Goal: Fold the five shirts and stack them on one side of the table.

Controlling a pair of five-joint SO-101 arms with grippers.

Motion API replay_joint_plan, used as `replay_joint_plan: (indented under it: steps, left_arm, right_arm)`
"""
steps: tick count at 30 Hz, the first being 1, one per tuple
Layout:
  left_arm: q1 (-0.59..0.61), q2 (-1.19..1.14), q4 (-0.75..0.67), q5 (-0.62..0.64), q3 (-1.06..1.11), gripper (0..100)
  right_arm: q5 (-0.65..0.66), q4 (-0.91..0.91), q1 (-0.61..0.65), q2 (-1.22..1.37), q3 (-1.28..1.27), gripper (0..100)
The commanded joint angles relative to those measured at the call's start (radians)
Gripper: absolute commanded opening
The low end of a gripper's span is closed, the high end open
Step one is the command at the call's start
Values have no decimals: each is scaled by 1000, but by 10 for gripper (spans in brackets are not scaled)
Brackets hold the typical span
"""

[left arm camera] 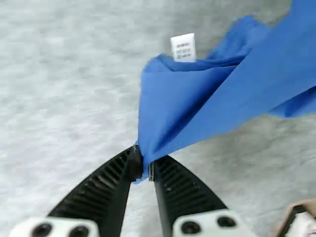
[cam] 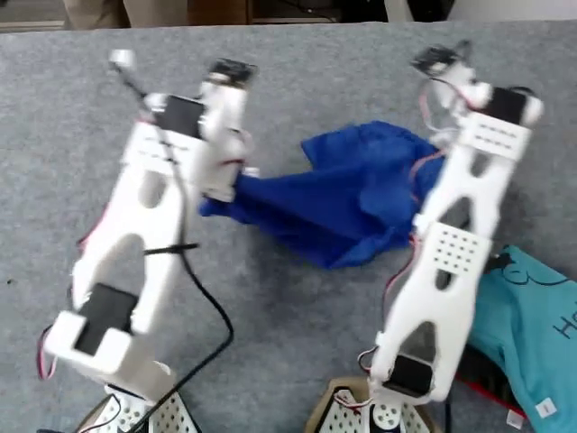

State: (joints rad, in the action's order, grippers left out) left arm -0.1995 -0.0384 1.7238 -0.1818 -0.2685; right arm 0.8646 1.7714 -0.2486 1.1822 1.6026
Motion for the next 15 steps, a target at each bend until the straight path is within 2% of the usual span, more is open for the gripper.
replay_joint_plan:
  steps: [1, 10, 15]
  left_arm:
    - [150, 117, 34, -107, -35, 17]
    - [508, 294, 34, -376, -37, 18]
    - [638, 311, 34, -422, -37, 18]
  right_arm:
    - [-29, 15, 122, -67, 33, 306]
    - [-68, 15, 340, -65, -47, 306]
    - [-103, 6, 426, -58, -232, 306]
